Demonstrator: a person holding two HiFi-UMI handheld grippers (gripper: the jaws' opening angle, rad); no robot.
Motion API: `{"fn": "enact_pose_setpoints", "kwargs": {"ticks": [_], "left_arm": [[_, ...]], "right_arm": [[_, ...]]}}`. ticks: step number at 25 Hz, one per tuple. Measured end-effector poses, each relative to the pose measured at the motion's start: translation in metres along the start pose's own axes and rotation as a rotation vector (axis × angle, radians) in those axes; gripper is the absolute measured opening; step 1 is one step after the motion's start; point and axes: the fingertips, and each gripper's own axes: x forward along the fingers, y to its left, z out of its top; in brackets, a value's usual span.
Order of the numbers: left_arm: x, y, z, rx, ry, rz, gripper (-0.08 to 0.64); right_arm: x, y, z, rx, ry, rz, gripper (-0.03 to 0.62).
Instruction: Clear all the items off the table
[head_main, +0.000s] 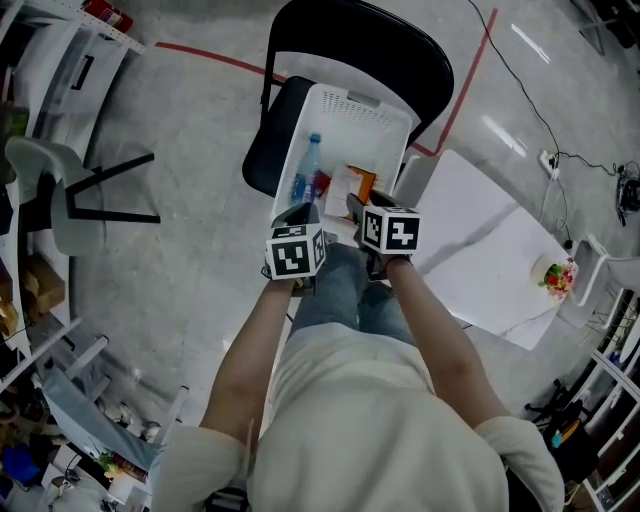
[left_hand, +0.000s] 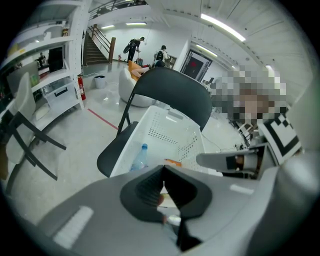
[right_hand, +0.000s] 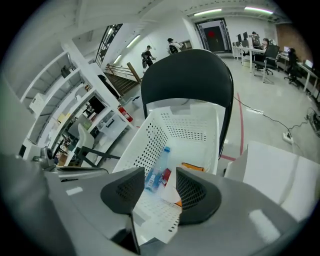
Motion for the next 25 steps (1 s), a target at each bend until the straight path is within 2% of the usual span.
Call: {"fn": "enact_pose_setpoints", "kwargs": {"ticks": [5, 13, 25], "left_arm": [[-0.006, -0.005, 0.0, 0.018, -0.005, -0.008, 0.008], [-0.013, -0.026, 0.002, 0.062, -0.005, -0.038, 0.008], [-0.016, -0.089, 0.009, 0.169, -0.006, -0.112, 0.008]], "right_arm": [[-0.016, 0.001, 0.002, -0.017, -0.037, -0.039, -0.002], [-0.038, -0.001, 0.0, -0.024, -0.071, -0.04, -0.002], [-0.084, -0.036, -0.006, 0.019, -0.135, -0.071, -0.002]]}}
